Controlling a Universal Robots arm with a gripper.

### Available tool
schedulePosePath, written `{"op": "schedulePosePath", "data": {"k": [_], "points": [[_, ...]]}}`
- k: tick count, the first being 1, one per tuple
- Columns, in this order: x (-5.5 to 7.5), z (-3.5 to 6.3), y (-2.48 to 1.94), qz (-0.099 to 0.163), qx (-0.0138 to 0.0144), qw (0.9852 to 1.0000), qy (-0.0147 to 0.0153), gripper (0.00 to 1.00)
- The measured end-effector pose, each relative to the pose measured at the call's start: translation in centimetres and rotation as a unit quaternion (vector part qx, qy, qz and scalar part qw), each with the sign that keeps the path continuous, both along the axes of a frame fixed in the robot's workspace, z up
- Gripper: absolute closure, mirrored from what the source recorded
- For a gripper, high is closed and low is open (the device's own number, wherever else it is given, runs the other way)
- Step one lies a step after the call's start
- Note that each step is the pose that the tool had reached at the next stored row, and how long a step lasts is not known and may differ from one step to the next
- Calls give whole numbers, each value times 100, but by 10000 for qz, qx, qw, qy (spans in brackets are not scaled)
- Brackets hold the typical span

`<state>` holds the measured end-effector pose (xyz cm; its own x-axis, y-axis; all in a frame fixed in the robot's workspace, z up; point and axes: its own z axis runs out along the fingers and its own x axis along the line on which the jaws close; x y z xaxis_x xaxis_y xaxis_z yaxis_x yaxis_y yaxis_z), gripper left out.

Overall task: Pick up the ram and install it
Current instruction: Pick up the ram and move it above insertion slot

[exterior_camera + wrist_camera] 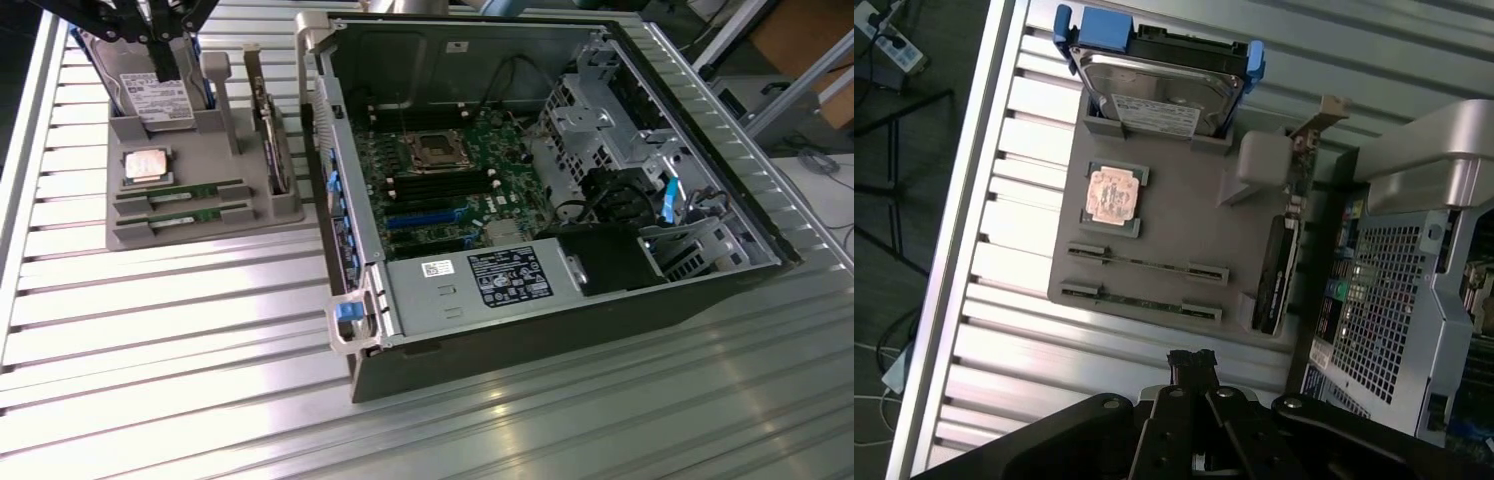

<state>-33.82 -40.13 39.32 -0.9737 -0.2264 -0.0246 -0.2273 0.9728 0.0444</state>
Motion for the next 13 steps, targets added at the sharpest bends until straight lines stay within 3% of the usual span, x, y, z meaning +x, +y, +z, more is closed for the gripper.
{"op": "schedulePosePath", "data": {"k": [13], "points": [[0,0,0,174,0,9998,0,89]]}}
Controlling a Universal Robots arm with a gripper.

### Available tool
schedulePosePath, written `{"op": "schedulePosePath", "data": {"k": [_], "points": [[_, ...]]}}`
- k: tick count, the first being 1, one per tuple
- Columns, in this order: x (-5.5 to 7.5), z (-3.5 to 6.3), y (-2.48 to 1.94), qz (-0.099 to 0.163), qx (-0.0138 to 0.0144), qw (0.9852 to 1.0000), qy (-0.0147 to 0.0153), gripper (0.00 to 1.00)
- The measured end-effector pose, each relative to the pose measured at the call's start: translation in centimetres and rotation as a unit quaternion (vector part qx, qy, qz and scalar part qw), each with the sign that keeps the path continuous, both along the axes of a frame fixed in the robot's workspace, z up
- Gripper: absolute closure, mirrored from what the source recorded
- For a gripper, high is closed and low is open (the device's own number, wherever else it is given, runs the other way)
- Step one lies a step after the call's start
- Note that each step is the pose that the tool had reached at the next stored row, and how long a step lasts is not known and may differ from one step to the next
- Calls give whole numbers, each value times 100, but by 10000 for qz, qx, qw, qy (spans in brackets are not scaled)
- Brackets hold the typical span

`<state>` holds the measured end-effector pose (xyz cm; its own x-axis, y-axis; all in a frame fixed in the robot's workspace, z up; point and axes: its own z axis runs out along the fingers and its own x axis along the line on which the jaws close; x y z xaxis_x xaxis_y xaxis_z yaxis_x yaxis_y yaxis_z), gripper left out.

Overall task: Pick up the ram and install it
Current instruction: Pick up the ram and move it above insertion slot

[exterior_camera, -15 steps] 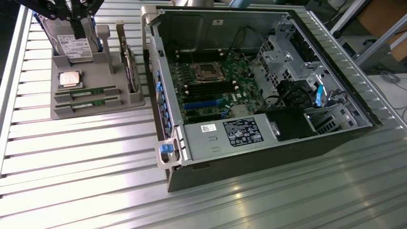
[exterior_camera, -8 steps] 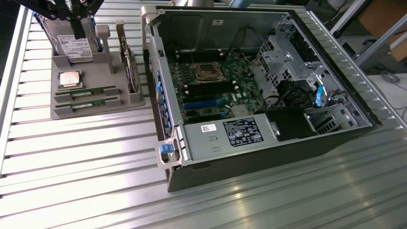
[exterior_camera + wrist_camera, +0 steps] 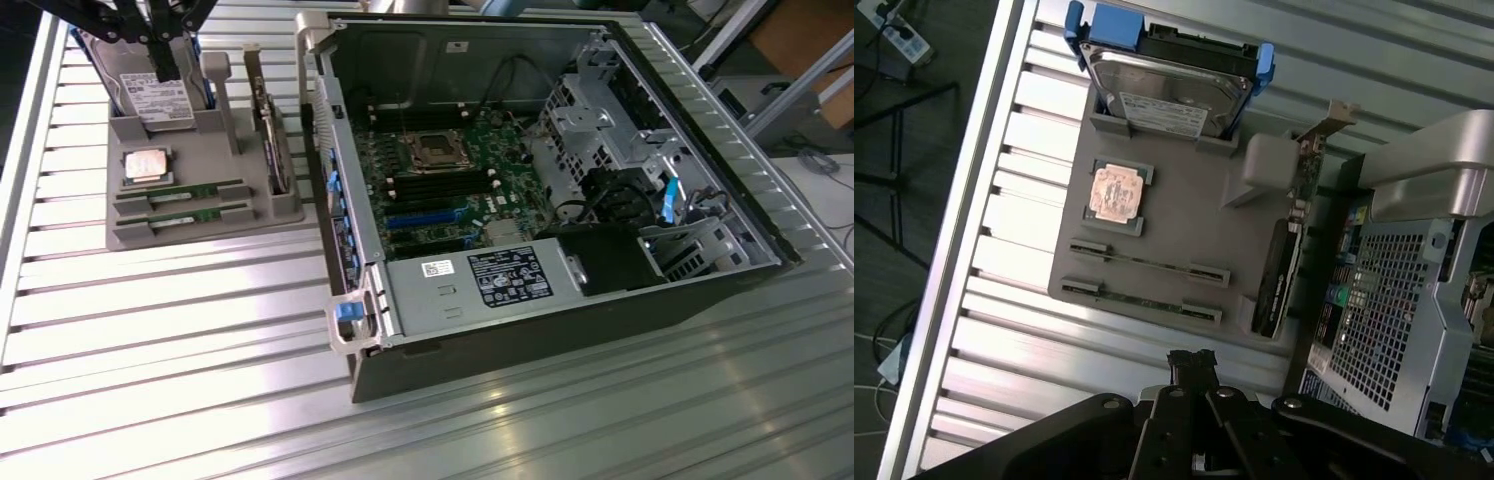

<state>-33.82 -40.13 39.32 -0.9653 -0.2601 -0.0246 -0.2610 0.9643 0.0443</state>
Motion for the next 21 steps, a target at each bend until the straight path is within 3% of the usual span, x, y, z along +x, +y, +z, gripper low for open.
{"op": "schedulePosePath", "data": {"k": [21], "points": [[0,0,0,318,0,9995,0,89]]}}
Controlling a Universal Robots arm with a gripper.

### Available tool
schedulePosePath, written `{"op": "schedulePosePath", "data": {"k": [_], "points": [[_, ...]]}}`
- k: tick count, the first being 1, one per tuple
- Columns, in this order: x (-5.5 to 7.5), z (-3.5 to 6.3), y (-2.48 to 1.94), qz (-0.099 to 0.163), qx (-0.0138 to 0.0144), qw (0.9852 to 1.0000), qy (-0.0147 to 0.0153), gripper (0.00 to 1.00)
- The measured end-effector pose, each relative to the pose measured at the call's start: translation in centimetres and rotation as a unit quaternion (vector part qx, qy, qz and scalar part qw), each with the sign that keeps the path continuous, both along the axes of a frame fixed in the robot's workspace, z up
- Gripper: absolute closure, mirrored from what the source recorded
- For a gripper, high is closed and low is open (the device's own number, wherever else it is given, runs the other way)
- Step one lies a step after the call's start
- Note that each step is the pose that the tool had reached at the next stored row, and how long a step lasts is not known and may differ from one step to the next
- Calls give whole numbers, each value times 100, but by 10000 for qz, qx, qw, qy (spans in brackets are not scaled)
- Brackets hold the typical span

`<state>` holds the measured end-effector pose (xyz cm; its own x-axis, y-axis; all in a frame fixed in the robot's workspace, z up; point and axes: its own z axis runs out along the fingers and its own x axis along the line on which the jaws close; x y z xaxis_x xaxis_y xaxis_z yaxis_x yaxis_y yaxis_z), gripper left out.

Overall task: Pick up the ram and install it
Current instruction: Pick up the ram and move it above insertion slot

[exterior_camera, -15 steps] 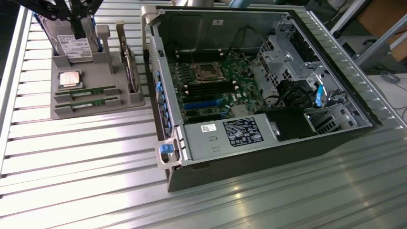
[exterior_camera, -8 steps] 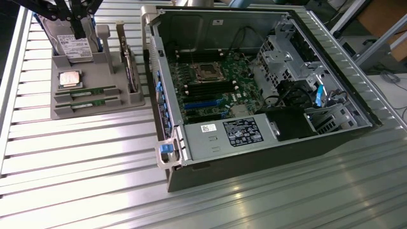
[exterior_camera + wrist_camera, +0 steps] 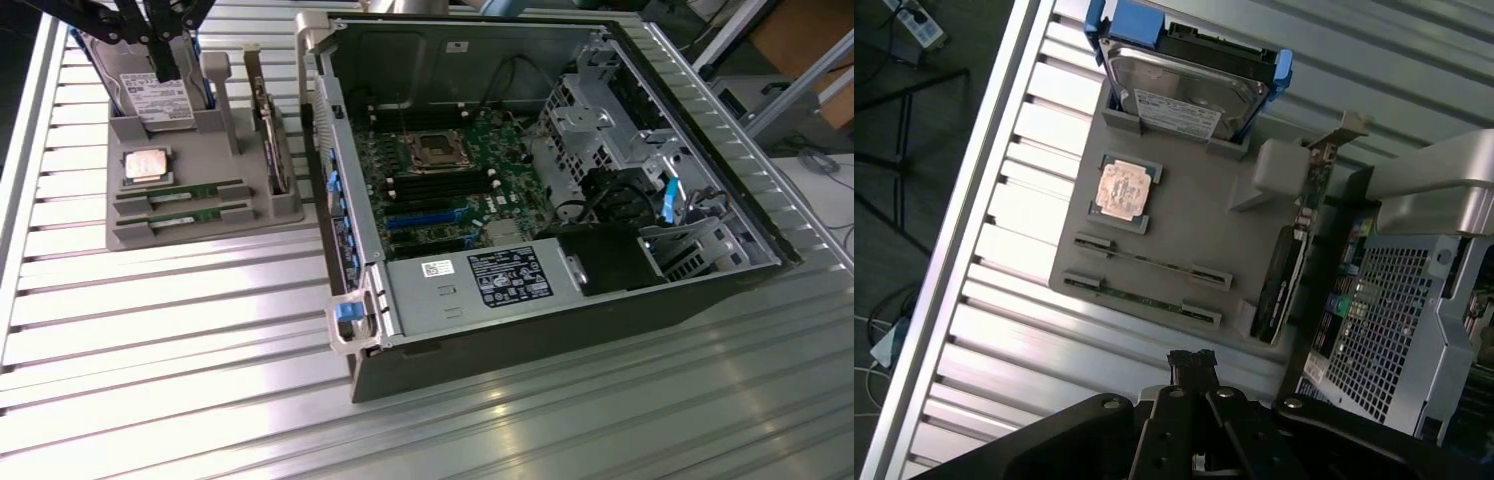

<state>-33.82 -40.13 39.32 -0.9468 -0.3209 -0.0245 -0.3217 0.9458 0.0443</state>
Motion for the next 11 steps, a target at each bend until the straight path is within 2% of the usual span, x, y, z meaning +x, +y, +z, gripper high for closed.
{"op": "schedulePosePath", "data": {"k": [11], "points": [[0,0,0,132,0,9999,0,89]]}}
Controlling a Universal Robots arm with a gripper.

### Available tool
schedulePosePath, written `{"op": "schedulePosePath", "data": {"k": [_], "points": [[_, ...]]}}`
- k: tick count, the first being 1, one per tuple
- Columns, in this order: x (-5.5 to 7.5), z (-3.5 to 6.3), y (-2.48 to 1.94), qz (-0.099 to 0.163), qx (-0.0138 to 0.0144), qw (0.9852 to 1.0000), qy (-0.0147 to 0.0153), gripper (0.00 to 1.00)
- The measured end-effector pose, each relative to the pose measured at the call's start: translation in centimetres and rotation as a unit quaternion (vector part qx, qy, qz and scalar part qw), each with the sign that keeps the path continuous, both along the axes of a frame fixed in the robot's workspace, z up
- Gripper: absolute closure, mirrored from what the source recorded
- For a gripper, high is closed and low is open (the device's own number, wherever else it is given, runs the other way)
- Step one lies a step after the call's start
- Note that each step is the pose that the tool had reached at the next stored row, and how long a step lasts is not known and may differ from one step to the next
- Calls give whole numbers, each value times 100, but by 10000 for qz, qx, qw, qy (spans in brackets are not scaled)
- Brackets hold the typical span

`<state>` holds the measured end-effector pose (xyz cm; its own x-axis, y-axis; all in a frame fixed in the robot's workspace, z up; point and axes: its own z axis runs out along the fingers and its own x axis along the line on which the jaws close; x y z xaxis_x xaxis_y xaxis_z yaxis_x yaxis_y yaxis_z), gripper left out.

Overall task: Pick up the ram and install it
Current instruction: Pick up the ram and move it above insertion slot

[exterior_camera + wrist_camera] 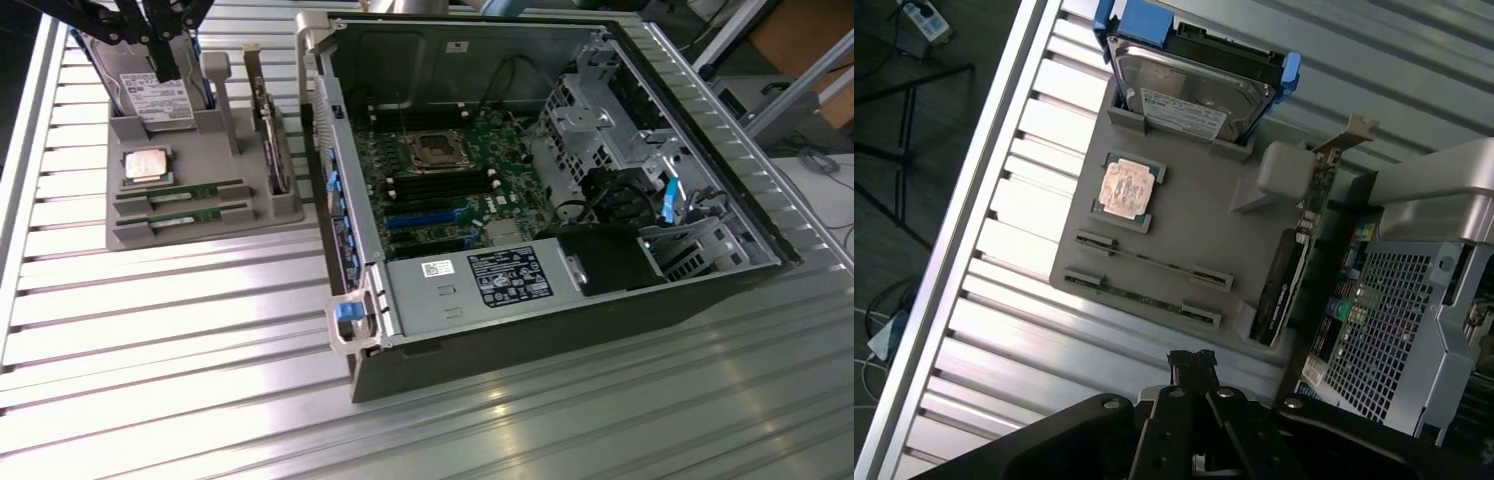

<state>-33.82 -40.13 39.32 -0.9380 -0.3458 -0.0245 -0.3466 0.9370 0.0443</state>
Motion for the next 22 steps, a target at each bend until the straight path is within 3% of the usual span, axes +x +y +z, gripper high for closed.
{"op": "schedulePosePath", "data": {"k": [14,22], "points": [[0,0,0,350,0,9994,0,89],[0,0,0,652,0,9979,0,89]]}}
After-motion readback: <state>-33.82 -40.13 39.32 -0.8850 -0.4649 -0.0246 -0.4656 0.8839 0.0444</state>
